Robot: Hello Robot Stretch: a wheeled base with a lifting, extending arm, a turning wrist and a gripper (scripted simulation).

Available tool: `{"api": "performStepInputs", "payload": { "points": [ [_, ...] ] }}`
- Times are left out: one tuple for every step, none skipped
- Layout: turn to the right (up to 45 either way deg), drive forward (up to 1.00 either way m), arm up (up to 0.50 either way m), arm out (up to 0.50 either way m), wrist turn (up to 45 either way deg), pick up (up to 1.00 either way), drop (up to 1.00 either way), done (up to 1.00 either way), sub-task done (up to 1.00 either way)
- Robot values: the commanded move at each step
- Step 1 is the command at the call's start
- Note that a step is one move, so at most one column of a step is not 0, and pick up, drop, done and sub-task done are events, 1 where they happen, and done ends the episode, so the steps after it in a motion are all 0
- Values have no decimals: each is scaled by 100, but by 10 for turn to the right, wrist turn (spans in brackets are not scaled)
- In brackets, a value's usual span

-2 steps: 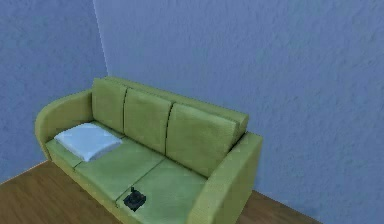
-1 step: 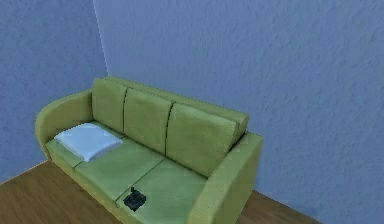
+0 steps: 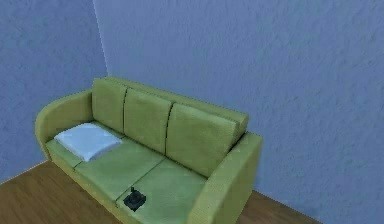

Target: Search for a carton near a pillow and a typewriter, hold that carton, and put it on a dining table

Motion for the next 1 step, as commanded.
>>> {"api": "performStepInputs", "payload": {
  "points": [
    [0, 0, -32, 0, 0, 0, 0, 0, 0]
  ]
}}
